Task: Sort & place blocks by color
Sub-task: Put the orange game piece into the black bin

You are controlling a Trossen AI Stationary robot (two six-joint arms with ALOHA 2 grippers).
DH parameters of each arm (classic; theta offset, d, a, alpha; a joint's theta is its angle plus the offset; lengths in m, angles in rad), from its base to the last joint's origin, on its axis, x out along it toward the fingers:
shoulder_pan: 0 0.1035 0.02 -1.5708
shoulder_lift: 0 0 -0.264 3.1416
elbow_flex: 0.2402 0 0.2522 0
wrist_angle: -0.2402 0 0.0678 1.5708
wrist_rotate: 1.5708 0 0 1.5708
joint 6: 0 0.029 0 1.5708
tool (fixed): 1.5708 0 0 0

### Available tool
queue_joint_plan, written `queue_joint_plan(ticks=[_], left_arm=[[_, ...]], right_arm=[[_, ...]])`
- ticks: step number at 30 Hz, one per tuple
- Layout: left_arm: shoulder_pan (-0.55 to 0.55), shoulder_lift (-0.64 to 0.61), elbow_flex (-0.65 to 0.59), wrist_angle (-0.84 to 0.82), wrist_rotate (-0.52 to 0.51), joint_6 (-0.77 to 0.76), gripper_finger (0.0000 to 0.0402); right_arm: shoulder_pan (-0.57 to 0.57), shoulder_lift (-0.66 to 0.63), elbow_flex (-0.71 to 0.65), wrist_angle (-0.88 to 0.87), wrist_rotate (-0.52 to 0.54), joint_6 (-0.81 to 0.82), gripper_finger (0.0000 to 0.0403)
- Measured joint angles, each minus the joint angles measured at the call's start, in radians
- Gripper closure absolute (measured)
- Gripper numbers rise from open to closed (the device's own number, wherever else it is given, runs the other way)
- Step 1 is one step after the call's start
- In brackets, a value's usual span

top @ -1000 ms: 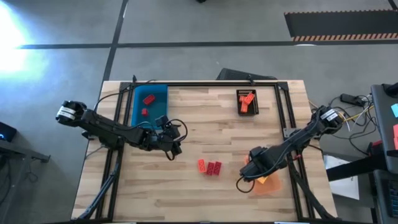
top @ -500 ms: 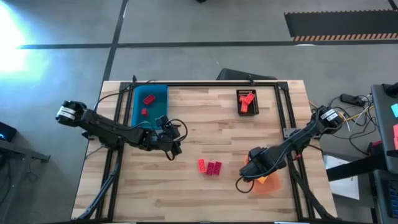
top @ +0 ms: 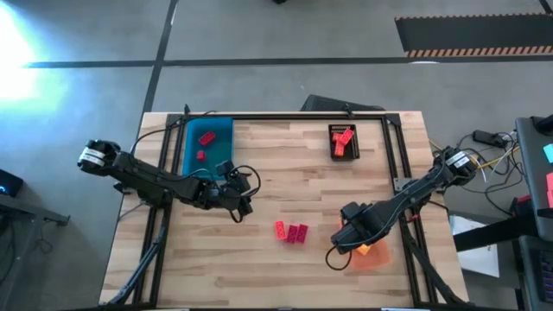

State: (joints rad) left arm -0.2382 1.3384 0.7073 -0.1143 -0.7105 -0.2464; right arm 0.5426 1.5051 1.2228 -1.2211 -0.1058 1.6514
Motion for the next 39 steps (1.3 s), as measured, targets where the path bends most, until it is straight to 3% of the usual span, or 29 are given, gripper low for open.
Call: queue_joint_plan(ticks=[3, 8, 17, 27, 33, 39], left_arm=[[0.000, 0.000, 0.002, -0.001, 0.007, -0.003, 0.0178], [-0.012, 0.000, 0.038, 0.001, 0.133, -0.002, 0.0178], [-0.090, 0.000, 0.089, 0.000, 0.258, 0.017, 0.0178], [-0.158, 0.009, 0.101, 0.001, 0.338, 0.052, 0.0178], [-0.159, 0.023, 0.099, 0.001, 0.347, 0.052, 0.0178], [-0.159, 0.023, 0.098, 0.062, 0.349, 0.066, 0.0178]], right_arm=[[-0.002, 0.000, 0.025, -0.016, 0.073, -0.044, 0.0300], [-0.011, 0.000, 0.064, -0.032, 0.194, -0.117, 0.0317], [-0.014, 0.000, 0.126, -0.031, 0.457, -0.318, 0.0352], [-0.017, 0.000, 0.145, -0.012, 0.739, -0.502, 0.0375], [-0.020, 0.000, 0.146, 0.004, 0.808, -0.593, 0.0376], [-0.020, -0.030, 0.141, 0.000, 0.781, -0.731, 0.0376]])
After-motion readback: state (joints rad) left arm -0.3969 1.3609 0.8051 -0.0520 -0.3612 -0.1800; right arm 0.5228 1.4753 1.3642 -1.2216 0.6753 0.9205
